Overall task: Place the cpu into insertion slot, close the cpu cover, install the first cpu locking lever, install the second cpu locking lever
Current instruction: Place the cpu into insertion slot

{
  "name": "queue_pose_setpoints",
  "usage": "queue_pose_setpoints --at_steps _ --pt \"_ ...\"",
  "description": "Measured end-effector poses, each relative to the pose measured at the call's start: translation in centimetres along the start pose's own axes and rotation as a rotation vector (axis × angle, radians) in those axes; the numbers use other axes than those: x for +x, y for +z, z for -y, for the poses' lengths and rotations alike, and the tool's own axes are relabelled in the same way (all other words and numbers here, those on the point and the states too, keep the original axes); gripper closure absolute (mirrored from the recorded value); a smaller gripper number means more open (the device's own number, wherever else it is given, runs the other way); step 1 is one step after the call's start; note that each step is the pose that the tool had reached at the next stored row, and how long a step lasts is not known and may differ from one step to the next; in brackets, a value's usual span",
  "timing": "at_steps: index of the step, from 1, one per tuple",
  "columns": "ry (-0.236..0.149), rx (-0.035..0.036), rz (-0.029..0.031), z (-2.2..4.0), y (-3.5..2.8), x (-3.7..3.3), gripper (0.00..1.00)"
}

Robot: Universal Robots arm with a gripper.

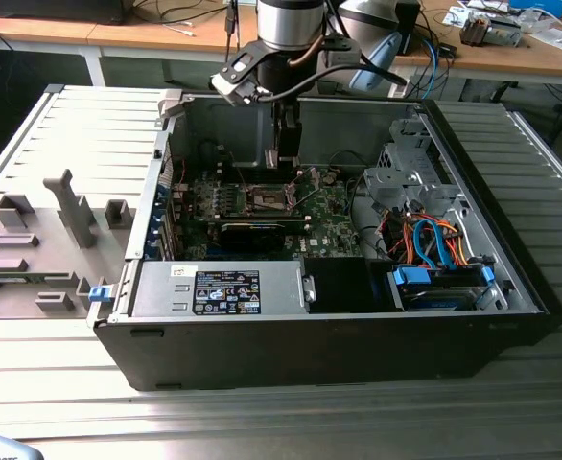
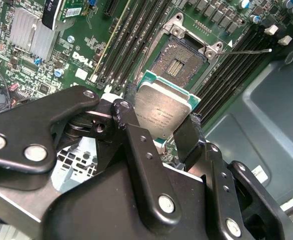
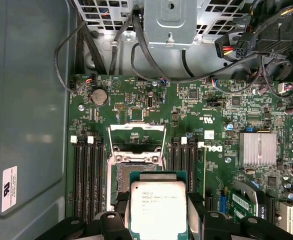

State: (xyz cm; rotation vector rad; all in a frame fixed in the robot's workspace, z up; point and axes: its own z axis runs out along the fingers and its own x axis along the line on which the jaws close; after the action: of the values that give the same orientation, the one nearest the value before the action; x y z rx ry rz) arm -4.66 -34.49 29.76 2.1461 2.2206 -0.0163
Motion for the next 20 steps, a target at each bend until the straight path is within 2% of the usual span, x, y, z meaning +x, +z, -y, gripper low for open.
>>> queue_pose_setpoints --at_steps 20 --pt "0.0 0.0 0.0001 0.02 0.54 0.02 0.45"
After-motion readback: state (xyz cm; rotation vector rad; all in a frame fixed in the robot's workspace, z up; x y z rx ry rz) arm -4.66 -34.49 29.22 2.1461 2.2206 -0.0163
